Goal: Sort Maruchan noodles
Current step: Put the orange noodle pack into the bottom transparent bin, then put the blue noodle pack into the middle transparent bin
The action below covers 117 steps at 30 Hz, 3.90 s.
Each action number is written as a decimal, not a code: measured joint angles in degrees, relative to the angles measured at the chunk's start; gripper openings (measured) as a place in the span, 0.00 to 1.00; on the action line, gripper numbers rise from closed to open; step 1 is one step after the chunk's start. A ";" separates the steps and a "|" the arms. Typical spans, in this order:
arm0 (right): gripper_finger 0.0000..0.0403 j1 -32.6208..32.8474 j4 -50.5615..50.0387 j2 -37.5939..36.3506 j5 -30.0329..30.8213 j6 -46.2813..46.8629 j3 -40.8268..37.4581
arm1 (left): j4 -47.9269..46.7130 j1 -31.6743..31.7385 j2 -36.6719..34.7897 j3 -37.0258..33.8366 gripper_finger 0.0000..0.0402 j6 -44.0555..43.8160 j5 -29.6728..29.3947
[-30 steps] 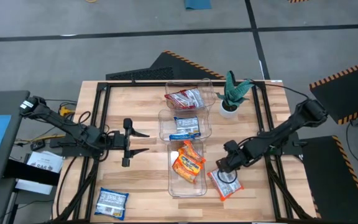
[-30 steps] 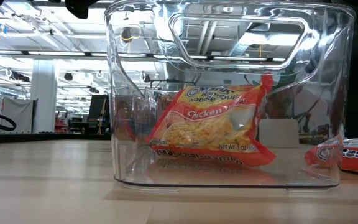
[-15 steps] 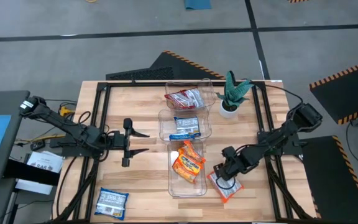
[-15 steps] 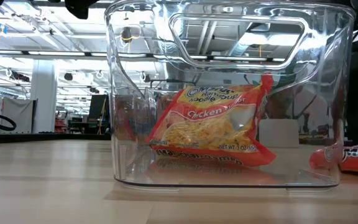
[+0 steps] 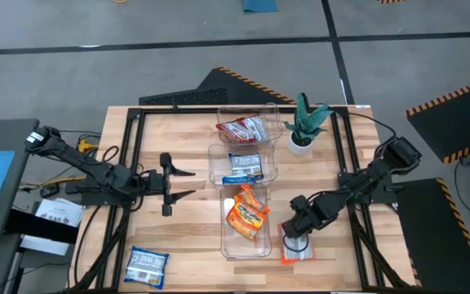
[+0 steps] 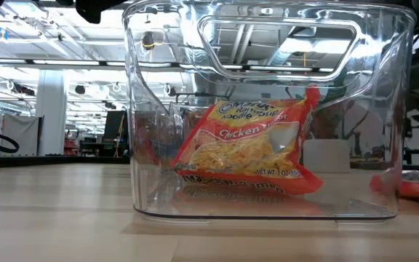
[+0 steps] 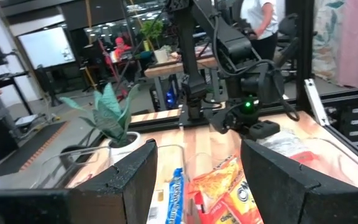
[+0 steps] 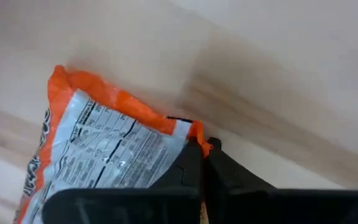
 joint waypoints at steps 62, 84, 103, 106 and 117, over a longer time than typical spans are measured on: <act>0.55 -10.72 -26.12 9.81 16.65 -52.69 47.52 | -13.07 -0.55 -15.00 -0.01 0.54 -3.09 0.16; 0.54 -0.69 -2.32 -23.39 29.47 -39.04 3.41 | -14.91 -0.57 -15.72 -0.01 0.54 -6.09 5.43; 0.54 -12.67 67.24 -24.85 29.40 -95.14 -13.68 | -10.59 -0.20 -15.61 -2.74 0.54 -2.82 2.40; 0.54 -12.65 68.88 -24.85 29.40 -95.34 -13.68 | -11.21 -0.20 -15.61 -2.74 0.54 -2.83 3.69; 0.54 -12.62 69.85 -24.85 29.33 -95.35 -13.66 | -13.55 -2.08 -8.44 0.89 0.54 -10.21 21.91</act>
